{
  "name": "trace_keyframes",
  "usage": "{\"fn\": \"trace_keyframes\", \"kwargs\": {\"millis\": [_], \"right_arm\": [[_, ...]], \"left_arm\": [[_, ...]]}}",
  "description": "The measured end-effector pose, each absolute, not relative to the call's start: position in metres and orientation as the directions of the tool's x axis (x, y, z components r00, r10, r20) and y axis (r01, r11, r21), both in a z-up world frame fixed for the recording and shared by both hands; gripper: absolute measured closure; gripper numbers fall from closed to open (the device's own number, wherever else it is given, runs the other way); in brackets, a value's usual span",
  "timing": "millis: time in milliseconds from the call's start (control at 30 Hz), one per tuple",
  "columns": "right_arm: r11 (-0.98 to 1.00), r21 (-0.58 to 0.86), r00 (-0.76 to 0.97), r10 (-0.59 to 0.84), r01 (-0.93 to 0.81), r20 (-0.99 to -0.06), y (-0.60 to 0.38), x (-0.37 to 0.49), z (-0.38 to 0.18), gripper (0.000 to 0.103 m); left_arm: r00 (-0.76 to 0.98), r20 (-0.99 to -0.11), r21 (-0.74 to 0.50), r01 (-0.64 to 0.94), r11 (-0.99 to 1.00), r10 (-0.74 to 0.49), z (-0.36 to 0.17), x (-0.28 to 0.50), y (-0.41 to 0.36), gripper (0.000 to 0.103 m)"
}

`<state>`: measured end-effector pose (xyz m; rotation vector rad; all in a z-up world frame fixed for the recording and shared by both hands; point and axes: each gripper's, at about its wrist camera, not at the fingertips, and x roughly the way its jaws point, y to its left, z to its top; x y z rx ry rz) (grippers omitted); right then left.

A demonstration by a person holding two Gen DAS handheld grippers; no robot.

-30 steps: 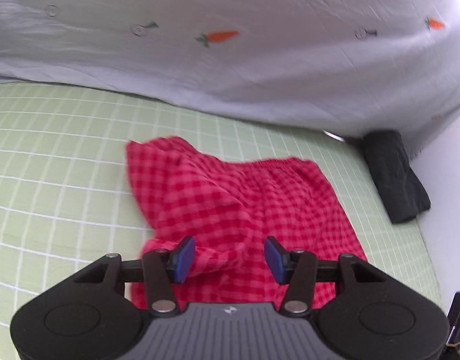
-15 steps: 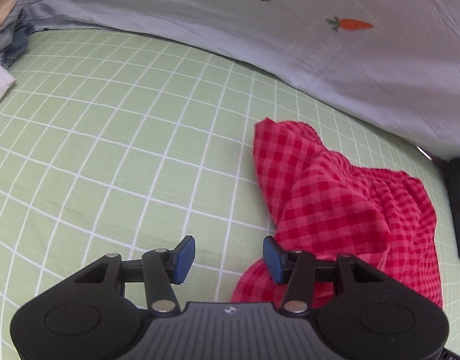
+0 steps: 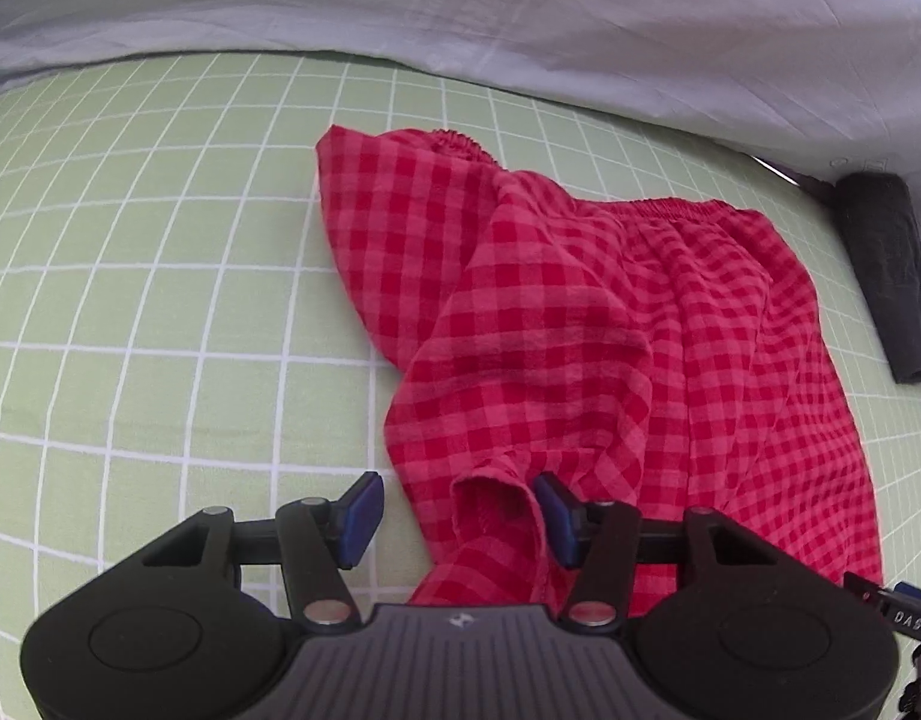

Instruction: Fold clothes

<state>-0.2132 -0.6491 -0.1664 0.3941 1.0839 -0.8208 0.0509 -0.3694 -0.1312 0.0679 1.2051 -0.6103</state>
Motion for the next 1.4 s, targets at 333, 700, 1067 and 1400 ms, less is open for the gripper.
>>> {"fn": "trace_keyframes", "kwargs": {"millis": [333,700,1067,1400], "right_arm": [[0.650,-0.063,0.274,-0.404,0.758,-0.873,-0.642,-0.218,-0.155,0.001],[0.694,-0.018,0.355,-0.391,0.720,-0.849,-0.601,-0.249,-0.137,0.001],[0.686,-0.005,0.371,-0.400,0.728,-0.838,-0.559,-0.248,-0.130,0.001],[0.681,0.053,0.371,-0.330,0.730,-0.868,-0.532,-0.207,-0.146,0.069]], "left_arm": [[0.375,-0.832,-0.266,0.379,0.886,-0.410,-0.081,0.019,-0.318,0.097],[0.553,-0.830,-0.180,-0.134,0.974,-0.077,-0.052,-0.039,-0.174,0.092],[0.465,-0.873,-0.183,-0.038,0.982,-0.144,-0.082,-0.023,-0.155,0.047],[0.387,-0.898,-0.178,0.113,0.977,-0.209,-0.114,0.007,-0.189,0.049]]}}
